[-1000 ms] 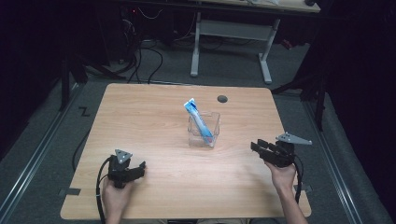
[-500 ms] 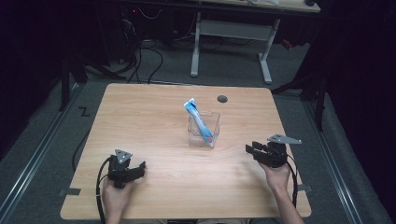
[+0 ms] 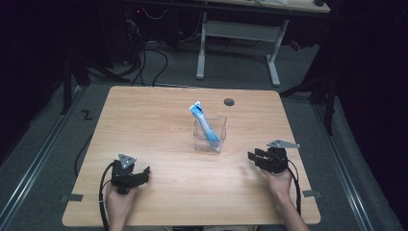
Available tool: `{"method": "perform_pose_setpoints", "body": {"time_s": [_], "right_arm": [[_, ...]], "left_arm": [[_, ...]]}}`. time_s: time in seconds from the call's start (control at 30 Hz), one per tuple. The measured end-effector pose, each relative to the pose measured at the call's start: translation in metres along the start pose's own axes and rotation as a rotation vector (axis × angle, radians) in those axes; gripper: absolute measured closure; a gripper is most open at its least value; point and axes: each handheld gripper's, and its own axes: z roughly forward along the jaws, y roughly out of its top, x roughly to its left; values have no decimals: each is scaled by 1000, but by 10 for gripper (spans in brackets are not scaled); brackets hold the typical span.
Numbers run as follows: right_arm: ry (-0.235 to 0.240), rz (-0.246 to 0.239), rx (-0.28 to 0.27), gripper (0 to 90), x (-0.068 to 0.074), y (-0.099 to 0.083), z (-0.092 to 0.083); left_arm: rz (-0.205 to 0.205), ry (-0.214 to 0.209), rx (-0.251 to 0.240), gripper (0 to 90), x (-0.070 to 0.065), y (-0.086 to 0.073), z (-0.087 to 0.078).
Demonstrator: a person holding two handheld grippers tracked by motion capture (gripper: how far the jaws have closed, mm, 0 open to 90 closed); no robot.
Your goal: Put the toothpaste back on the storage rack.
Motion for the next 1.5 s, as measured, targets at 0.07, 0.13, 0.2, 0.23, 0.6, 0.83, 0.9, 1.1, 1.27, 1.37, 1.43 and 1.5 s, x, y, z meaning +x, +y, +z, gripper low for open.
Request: {"method": "perform_pose_setpoints", "body": {"time_s": [0.07,0.13,0.2,0.23,0.6,0.83,0.9,1.1,1.27,1.37,1.43,1.5], "right_arm": [[-2,-9,5,582,2,0,3],[-4,-15,12,581,3,-1,6],[-9,-15,15,580,4,-1,8],[-14,-22,15,581,5,-2,9],[-43,-45,41,579,6,-5,18],[-50,-49,58,574,7,-7,25],[-52,-53,61,572,7,-7,26],[-58,-61,81,565,9,-9,30],[-54,-78,85,542,12,-10,33],[-56,-90,81,519,13,-11,34],[-84,-141,65,473,18,-13,37],[-94,-147,56,470,22,-15,38]], "left_arm": [[0,0,0,232,0,0,0],[0,-1,0,231,0,0,0],[-1,-1,0,231,0,0,0],[0,-1,0,231,0,0,0],[1,-1,0,231,0,0,0],[-1,-1,0,231,0,0,0],[-1,-1,0,231,0,0,0],[-1,-1,0,231,0,0,0],[-1,-1,0,231,0,0,0],[0,-1,0,231,0,0,0],[1,-2,1,231,0,0,0],[1,-2,2,230,0,0,0]]}}
